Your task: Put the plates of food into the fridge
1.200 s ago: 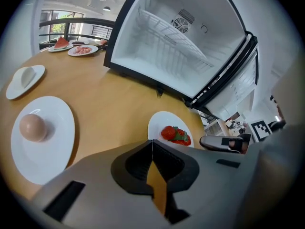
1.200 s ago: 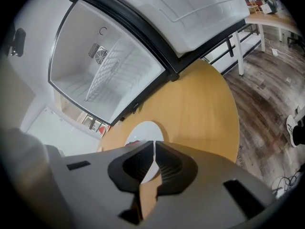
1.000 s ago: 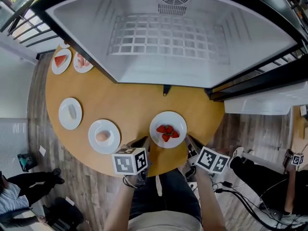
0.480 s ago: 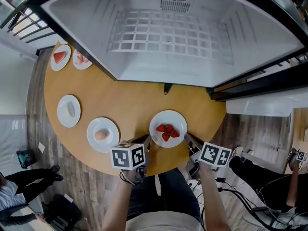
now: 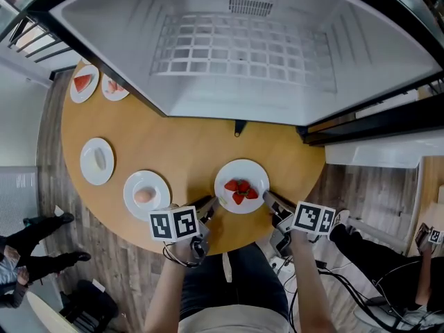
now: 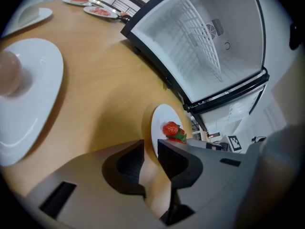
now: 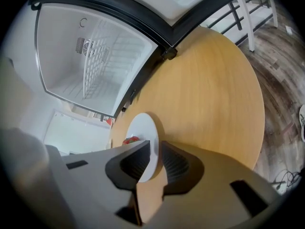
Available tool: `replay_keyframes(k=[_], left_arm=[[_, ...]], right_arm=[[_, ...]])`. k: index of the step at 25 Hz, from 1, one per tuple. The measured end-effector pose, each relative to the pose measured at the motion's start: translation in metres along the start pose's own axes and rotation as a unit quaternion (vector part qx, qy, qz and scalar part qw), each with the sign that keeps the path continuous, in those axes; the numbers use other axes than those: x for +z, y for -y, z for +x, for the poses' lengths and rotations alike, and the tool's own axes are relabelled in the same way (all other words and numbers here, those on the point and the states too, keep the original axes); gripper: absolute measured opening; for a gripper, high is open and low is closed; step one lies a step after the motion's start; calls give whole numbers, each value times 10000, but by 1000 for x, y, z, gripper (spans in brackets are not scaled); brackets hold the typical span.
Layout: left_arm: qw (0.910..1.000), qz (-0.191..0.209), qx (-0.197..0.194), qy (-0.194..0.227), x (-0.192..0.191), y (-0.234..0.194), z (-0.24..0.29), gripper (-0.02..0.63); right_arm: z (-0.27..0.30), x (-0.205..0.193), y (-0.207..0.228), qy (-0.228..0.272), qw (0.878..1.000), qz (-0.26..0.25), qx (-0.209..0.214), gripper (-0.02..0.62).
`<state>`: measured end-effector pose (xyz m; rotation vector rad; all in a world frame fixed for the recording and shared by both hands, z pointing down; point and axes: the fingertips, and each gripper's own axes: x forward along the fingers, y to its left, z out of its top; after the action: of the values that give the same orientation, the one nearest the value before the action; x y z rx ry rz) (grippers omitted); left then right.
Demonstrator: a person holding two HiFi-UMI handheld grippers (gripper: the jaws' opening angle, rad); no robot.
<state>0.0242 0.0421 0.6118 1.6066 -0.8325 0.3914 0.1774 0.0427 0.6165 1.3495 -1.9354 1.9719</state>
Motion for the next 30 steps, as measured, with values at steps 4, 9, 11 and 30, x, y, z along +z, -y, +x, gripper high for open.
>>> replay_keyframes(k=[4,9,11,30], left_arm=[[9995,-270,-169,-39,-9,4,1,74],[9991,-345,-239,-28,-12,7,5,74],[9991,-319,-275,-58,-11,10,8,74],[9956,-818,-441,-96,-7,12,18,49]], right_arm=[[-1,-4,0,-23,9999,153,63,63],[3,-9,-2,-59,9996,243,115,63],[5,-9,-3,-74,9995,272,123,63],[10,-7,-6,-157,9963,765,350,61]])
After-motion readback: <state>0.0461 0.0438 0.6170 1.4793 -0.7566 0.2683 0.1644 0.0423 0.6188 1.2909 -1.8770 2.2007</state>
